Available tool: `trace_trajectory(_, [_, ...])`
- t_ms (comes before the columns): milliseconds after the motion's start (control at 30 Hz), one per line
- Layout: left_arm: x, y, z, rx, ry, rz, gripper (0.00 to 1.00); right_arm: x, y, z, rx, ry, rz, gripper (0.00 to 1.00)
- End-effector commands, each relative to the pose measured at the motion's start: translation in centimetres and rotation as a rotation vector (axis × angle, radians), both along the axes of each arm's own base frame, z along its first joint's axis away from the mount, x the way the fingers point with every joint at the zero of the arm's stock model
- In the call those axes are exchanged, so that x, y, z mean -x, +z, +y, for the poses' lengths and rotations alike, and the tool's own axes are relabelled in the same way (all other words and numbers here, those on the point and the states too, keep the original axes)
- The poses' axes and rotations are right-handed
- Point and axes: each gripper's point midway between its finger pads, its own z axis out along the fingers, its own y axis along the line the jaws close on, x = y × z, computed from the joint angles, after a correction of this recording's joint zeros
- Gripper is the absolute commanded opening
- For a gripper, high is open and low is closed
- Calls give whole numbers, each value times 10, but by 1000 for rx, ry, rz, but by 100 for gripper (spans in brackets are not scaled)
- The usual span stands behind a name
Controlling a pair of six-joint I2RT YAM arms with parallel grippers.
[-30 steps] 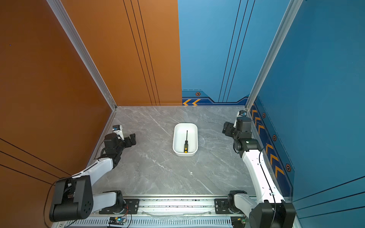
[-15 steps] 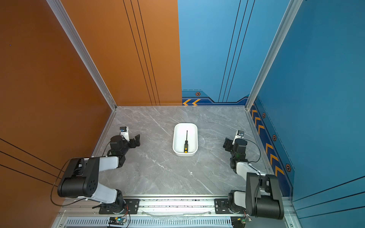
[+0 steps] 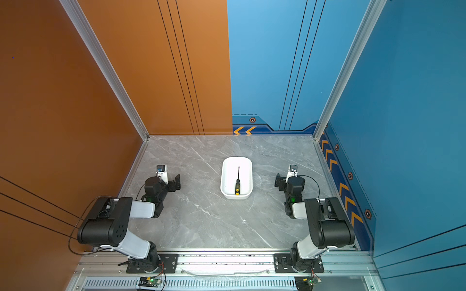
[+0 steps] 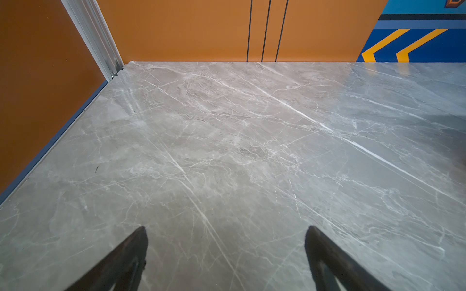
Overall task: Put the screwdriver in the bin
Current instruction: Reset both arms
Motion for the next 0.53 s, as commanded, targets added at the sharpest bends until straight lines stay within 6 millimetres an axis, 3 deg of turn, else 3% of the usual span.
trace_trajectory(0, [-4, 8, 6, -15, 27, -27, 98, -5, 9, -5, 15, -19, -28, 100])
trace_trajectory(500, [-4, 7, 0, -19, -7, -24, 98, -4, 10, -3, 23, -14, -33, 100])
